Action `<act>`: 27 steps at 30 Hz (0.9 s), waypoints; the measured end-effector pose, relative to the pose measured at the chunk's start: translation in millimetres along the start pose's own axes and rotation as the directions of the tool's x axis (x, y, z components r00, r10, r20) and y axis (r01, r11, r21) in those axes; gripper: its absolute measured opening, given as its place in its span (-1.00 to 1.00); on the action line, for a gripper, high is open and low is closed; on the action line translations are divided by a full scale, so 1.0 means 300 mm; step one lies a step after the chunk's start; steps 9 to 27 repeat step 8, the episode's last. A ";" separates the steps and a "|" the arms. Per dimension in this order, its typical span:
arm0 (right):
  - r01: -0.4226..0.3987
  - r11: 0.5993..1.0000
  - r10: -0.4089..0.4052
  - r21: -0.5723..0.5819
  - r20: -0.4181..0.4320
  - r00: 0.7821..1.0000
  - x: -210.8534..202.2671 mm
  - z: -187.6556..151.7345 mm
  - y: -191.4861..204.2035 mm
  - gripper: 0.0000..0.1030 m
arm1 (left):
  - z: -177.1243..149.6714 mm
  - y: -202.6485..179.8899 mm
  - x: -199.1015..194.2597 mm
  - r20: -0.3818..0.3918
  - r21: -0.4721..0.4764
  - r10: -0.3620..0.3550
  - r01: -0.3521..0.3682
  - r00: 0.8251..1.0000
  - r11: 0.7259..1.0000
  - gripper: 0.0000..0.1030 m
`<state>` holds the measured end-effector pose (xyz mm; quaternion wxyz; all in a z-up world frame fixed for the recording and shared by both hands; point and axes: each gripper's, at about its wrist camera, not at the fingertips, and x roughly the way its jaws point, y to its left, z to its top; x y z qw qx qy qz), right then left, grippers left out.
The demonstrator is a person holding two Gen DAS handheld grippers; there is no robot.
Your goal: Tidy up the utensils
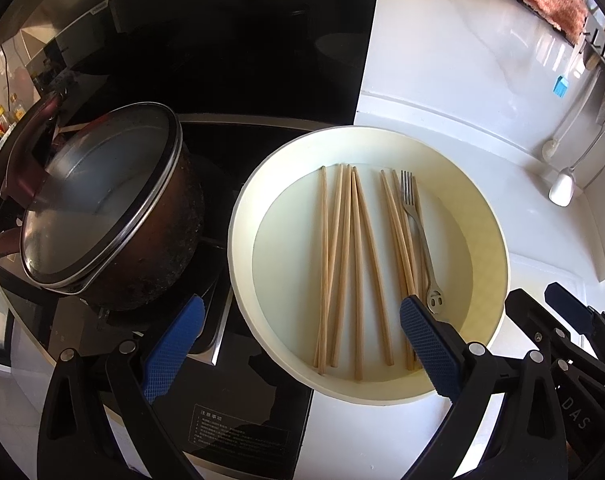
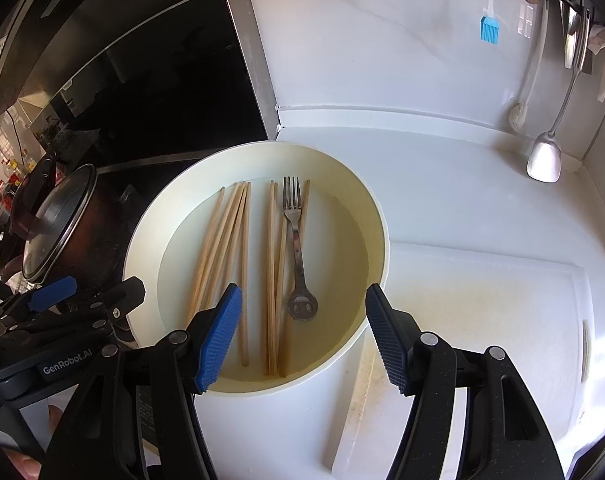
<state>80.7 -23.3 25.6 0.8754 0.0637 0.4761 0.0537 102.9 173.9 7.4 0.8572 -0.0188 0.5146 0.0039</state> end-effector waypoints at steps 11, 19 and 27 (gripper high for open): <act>-0.001 1.000 0.001 0.002 0.003 1.000 0.000 -0.004 0.002 0.19 | -0.003 0.010 0.010 -0.022 -0.012 0.019 -0.019 1.000 1.000 0.88; -0.001 1.000 0.001 0.002 0.003 1.000 0.000 -0.004 0.002 0.19 | -0.003 0.010 0.010 -0.022 -0.012 0.019 -0.019 1.000 1.000 0.88; -0.001 1.000 0.001 0.002 0.003 1.000 0.000 -0.004 0.002 0.19 | -0.003 0.010 0.010 -0.022 -0.012 0.019 -0.019 1.000 1.000 0.88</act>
